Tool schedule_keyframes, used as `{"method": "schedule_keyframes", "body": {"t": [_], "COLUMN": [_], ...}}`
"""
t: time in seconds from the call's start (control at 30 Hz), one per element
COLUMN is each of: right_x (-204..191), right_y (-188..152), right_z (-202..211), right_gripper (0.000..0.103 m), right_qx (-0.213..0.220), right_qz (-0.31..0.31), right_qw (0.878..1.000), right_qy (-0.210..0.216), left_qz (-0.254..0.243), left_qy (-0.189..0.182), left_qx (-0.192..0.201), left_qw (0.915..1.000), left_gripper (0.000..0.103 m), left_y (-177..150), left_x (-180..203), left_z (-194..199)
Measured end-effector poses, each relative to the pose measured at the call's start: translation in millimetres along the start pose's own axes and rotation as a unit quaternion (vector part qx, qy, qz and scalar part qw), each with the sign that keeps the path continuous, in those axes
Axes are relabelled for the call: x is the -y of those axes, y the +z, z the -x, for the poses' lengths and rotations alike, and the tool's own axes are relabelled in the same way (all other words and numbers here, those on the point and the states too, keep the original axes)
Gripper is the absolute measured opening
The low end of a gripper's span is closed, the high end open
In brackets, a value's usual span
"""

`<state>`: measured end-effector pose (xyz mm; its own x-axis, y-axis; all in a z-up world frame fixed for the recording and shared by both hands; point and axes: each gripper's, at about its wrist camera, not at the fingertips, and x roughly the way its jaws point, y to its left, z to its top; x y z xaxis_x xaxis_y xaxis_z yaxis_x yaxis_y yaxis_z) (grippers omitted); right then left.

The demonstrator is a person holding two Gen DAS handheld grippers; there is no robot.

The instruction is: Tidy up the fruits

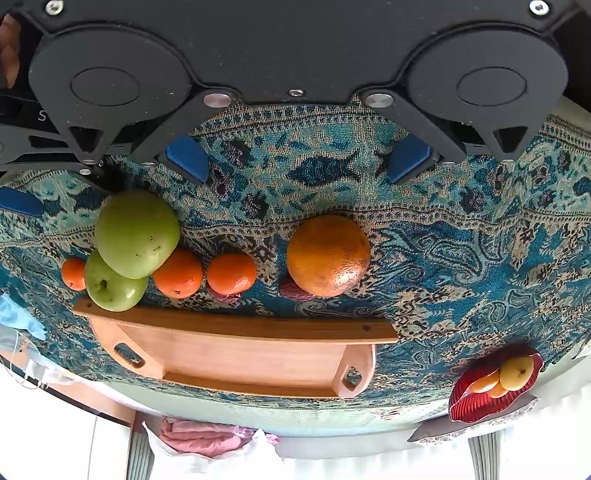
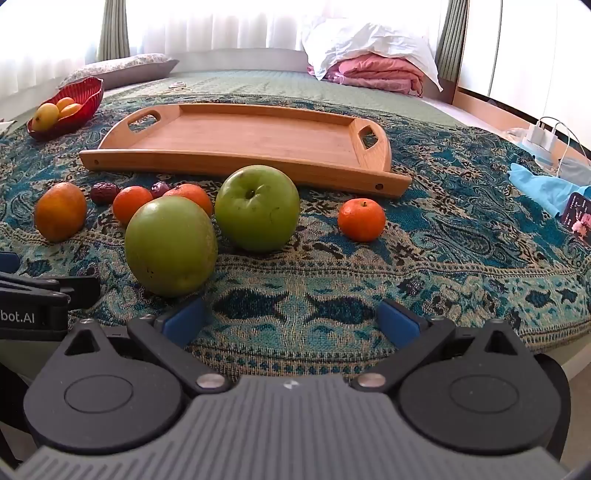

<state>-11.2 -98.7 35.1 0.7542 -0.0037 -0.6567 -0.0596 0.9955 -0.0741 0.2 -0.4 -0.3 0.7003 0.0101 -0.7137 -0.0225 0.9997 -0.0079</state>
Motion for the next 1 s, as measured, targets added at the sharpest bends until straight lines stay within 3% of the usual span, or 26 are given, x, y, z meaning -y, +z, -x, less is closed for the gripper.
{"method": "schedule_keyframes", "body": {"t": [1.0], "right_x": [-1.0], "right_y": [-1.0], "right_z": [-0.7], "right_gripper": [0.103], "right_qx": [-0.003], "right_qz": [0.002], "right_qw": [1.0], "right_qy": [-0.001], "left_qz": [0.001], "left_qy": [-0.001], "left_qx": [0.001], "left_qw": [1.0], "left_gripper": [0.103], "left_y": [0.1], "left_x": [0.0], "left_z": [0.1]}}
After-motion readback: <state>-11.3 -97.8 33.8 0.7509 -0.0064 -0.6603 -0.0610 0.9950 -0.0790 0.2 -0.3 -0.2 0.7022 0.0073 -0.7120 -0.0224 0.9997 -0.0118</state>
